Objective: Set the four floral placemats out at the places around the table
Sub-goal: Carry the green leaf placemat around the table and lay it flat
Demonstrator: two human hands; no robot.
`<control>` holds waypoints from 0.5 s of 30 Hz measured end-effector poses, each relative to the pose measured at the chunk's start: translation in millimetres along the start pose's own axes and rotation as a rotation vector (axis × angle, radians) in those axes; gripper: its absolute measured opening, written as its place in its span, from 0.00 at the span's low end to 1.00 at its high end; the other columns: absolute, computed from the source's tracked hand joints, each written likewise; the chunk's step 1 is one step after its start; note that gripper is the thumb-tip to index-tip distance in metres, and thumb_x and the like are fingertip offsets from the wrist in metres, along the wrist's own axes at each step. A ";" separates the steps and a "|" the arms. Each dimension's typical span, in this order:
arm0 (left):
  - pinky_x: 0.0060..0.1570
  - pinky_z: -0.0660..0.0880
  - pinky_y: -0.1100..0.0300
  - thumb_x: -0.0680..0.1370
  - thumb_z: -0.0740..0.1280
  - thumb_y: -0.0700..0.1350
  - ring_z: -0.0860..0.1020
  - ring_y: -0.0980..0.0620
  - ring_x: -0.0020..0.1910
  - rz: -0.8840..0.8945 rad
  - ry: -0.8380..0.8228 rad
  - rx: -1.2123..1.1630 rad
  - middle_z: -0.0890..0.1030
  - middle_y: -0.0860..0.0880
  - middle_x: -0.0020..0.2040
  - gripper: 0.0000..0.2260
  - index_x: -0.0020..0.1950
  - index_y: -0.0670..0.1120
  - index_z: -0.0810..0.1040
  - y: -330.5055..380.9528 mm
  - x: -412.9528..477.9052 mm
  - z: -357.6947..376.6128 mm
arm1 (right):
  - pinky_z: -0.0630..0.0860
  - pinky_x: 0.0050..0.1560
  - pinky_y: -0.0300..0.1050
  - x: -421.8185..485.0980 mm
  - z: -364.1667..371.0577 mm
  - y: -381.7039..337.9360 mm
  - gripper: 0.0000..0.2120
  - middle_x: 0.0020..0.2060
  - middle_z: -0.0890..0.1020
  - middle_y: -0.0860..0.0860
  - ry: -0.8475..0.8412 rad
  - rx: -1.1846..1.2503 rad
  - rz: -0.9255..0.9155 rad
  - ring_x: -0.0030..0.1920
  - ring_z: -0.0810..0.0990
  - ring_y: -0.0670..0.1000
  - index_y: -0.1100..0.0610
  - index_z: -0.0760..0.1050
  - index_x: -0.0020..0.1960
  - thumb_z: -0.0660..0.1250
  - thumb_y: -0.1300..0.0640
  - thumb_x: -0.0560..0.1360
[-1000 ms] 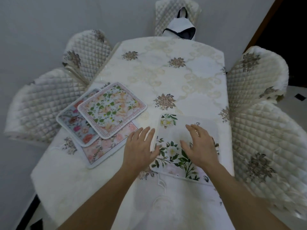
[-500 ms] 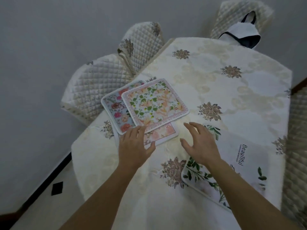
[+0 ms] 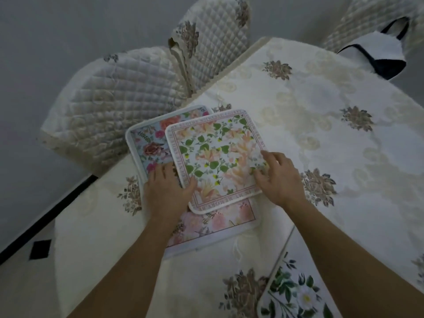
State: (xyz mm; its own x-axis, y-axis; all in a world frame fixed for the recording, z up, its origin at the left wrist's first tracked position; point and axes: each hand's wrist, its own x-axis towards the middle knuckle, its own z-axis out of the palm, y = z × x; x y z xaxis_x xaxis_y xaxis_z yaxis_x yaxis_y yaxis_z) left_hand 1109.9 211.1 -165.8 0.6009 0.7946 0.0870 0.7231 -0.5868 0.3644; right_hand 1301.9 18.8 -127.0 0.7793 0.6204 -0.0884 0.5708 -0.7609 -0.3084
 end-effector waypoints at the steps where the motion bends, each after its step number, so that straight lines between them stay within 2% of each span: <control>1: 0.48 0.77 0.46 0.74 0.61 0.64 0.77 0.39 0.53 -0.028 -0.006 -0.012 0.78 0.40 0.54 0.31 0.63 0.40 0.75 1.1 5.5 5.4 | 0.74 0.57 0.58 10.3 4.0 2.4 0.30 0.66 0.74 0.57 -0.010 -0.014 0.016 0.63 0.73 0.62 0.55 0.67 0.74 0.61 0.42 0.76; 5: 0.52 0.77 0.44 0.74 0.68 0.60 0.76 0.37 0.56 -0.171 0.008 -0.089 0.77 0.39 0.56 0.30 0.66 0.39 0.74 4.8 23.2 20.2 | 0.74 0.58 0.59 44.8 18.0 10.8 0.28 0.65 0.72 0.60 -0.033 -0.011 0.096 0.63 0.71 0.63 0.54 0.64 0.75 0.63 0.45 0.78; 7: 0.56 0.75 0.44 0.74 0.69 0.61 0.74 0.38 0.58 -0.237 -0.010 -0.116 0.75 0.39 0.58 0.31 0.67 0.39 0.74 10.4 30.4 24.5 | 0.75 0.57 0.59 60.3 21.0 12.6 0.27 0.64 0.71 0.61 -0.022 0.014 0.137 0.62 0.71 0.63 0.54 0.64 0.74 0.62 0.45 0.78; 15: 0.54 0.73 0.47 0.74 0.69 0.58 0.73 0.41 0.55 -0.471 -0.001 -0.284 0.73 0.41 0.57 0.26 0.63 0.40 0.74 38.9 50.6 30.8 | 0.70 0.59 0.56 99.4 30.4 5.8 0.29 0.63 0.71 0.65 -0.028 0.135 0.321 0.63 0.69 0.65 0.59 0.65 0.73 0.62 0.44 0.78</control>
State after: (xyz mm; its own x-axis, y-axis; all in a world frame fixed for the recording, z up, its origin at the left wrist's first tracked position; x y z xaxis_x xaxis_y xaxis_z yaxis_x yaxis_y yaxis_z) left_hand 1178.9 223.7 -175.7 0.2347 0.9609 -0.1469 0.7937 -0.1022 0.5997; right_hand 1374.8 81.8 -166.3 0.9051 0.3596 -0.2268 0.2566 -0.8874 -0.3830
